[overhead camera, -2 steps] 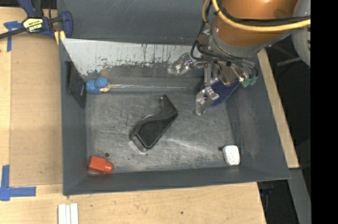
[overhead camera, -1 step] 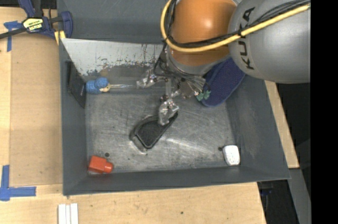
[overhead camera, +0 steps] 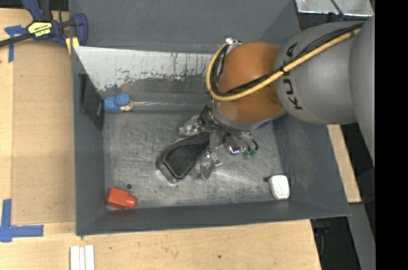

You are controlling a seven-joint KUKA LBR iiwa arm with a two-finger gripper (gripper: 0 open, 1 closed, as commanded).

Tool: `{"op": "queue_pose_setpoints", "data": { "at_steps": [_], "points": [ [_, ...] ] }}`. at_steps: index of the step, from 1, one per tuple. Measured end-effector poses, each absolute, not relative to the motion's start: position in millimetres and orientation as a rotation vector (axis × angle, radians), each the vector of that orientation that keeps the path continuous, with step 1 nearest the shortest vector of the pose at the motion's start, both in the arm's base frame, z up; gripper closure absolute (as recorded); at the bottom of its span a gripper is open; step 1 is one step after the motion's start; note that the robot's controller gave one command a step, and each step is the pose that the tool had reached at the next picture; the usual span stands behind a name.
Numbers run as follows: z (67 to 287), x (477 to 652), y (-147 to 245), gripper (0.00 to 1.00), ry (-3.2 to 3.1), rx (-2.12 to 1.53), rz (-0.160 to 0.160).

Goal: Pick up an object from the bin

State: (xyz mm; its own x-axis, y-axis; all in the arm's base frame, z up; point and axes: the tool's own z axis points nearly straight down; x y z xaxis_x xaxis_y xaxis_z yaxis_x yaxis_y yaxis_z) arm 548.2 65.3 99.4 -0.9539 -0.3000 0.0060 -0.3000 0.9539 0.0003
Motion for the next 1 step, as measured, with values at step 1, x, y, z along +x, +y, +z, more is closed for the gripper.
{"op": "queue_pose_setpoints", "data": {
  "at_steps": [1],
  "points": [
    [104.3, 551.7, 66.9, 1.00, -3.111, 0.480, 0.001]
  ]
}}
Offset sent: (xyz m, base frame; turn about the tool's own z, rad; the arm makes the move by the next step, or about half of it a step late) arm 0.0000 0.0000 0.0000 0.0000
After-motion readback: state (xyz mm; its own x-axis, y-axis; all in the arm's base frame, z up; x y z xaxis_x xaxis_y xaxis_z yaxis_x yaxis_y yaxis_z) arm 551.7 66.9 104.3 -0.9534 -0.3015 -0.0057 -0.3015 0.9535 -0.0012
